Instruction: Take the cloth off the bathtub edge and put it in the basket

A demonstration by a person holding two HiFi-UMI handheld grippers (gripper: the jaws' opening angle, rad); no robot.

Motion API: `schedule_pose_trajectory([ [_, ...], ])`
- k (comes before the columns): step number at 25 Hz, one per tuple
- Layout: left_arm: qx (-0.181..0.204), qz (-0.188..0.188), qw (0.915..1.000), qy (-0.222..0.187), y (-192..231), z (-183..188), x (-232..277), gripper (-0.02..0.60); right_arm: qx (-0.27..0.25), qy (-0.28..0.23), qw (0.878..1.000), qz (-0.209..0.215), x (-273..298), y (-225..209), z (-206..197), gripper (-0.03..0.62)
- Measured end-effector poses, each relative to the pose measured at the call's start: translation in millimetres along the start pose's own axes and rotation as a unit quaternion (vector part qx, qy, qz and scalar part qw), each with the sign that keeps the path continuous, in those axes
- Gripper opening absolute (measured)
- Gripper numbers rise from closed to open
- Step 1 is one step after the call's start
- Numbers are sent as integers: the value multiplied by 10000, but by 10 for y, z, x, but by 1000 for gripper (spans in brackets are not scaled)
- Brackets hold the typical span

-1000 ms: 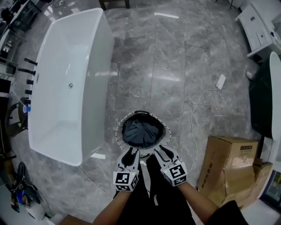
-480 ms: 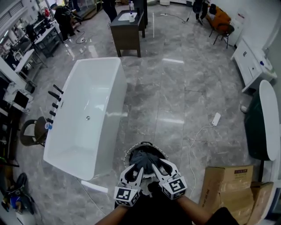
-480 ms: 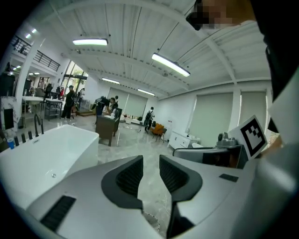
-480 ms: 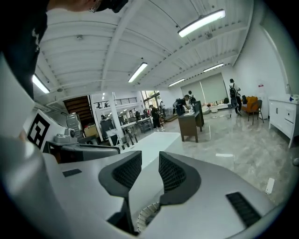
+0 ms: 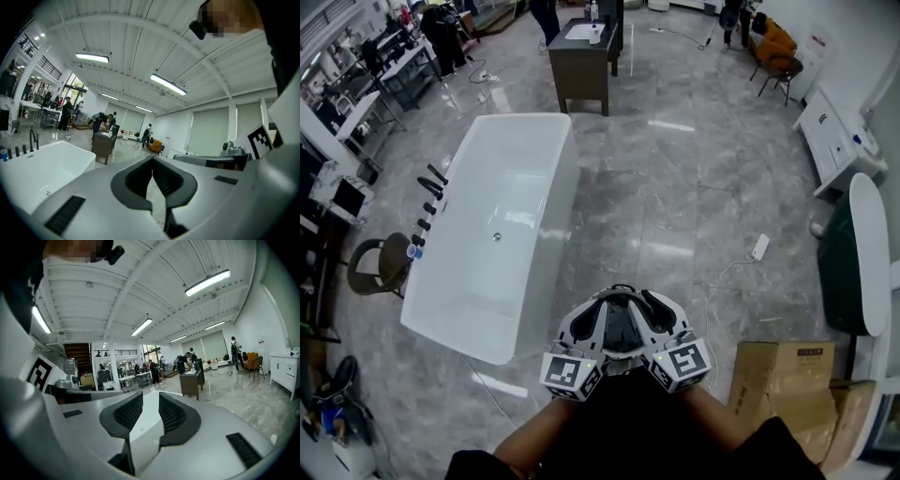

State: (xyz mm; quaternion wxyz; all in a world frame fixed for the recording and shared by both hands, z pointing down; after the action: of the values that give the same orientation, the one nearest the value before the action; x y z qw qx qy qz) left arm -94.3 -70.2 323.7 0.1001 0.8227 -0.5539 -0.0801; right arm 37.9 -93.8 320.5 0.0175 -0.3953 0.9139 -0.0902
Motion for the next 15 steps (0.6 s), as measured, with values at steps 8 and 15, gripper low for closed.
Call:
schedule_pose_trajectory([
  [8, 275, -350, 9990, -84, 175, 344, 14, 15, 30, -293, 9989, -367, 227, 224, 277, 43],
  [15, 460, -592, 9972, -41, 291, 372, 63, 15, -373, -210, 9947, -934, 281, 350, 259, 37],
])
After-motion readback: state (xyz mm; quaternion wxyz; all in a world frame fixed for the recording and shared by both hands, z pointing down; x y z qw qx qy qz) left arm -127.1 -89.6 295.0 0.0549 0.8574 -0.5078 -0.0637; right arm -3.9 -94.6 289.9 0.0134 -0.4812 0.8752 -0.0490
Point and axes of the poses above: the fingertips, and each gripper's own axes: x forward along the fingers, y to its left, z out of its top, the point moved 6 cm from there along -x, backward along the fingers, and after that the axes turned 9 degrees about -y, right-handed, at the moved point
